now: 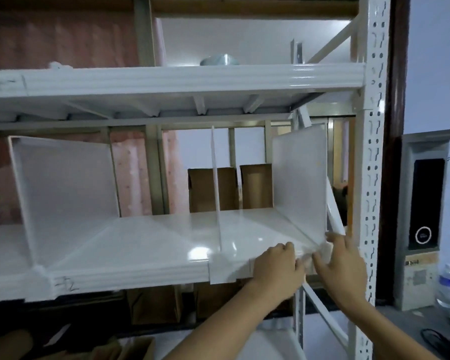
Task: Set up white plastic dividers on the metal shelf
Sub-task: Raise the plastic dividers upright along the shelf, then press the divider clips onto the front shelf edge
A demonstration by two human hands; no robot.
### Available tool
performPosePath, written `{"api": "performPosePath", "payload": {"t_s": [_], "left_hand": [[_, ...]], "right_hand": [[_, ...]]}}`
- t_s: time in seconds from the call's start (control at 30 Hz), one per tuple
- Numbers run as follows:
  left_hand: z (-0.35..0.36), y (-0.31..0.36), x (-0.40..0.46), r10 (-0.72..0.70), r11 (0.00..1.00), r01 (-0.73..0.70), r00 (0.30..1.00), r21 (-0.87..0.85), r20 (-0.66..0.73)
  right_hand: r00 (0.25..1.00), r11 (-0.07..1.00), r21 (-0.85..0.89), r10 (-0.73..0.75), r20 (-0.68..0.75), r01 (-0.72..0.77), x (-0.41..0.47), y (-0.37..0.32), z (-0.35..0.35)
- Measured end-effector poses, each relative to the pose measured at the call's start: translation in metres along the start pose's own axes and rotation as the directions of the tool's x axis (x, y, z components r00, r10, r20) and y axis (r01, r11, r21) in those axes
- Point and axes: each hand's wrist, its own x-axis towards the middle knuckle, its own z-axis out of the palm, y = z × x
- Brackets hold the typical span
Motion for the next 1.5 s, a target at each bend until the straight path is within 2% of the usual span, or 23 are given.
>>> {"api": "performPosePath", "payload": {"t_s": [0.07,0.17,0.27,0.43,0.57,0.7,0.8,0.97,1.1,1.27,1.5], "left_hand": [[-0.017,-0.031,-0.032,0.039,0.998,-0.037,0.999,0.058,-0.036],[-0.039,-0.087,-0.077,0.049,0.993,-0.037,0.992,0.108,-0.115],[-0.059,-0.143,-0.117,0.051,0.985,-0.023,0.985,0.173,-0.164],[-0.096,-0.232,-0.163,0.012,0.967,0.06,0.959,0.247,-0.283],[-0.121,-0.298,-0.199,-0.058,0.944,0.181,0.914,0.275,-0.401],[-0.126,-0.353,-0.238,-0.134,0.918,0.28,0.886,0.282,-0.443],[-0.128,-0.385,-0.257,-0.144,0.879,0.323,0.881,0.35,-0.452],[-0.135,-0.423,-0.249,-0.222,0.857,0.4,0.855,0.324,-0.469],[-0.121,-0.442,-0.24,-0.238,0.893,0.362,0.885,0.268,-0.401],[-0.114,-0.454,-0.237,-0.204,0.919,0.323,0.881,0.226,-0.426],[-0.116,-0.467,-0.23,-0.07,0.949,0.213,0.861,0.233,-0.504]], "right_hand": [[1.0,0.999,-0.032,-0.022,0.001,0.022,-0.026,-0.023,-0.002],[0.996,0.998,-0.038,-0.047,0.081,0.05,-0.059,-0.066,0.003],[0.97,0.985,-0.019,-0.164,0.182,0.17,-0.083,-0.115,0.018],[0.875,0.92,0.052,-0.386,0.293,0.389,-0.106,-0.202,0.053],[0.758,0.835,0.155,-0.545,0.358,0.528,-0.118,-0.264,0.091],[0.677,0.76,0.228,-0.647,0.35,0.609,-0.126,-0.308,0.131],[0.632,0.708,0.285,-0.706,0.32,0.646,-0.136,-0.332,0.154],[0.549,0.609,0.306,-0.793,0.265,0.732,-0.142,-0.358,0.189],[0.495,0.55,0.337,-0.835,0.242,0.764,-0.148,-0.379,0.215],[0.493,0.523,0.35,-0.852,0.177,0.778,-0.164,-0.397,0.238],[0.591,0.588,0.288,-0.802,0.086,0.756,-0.175,-0.404,0.257]]}}
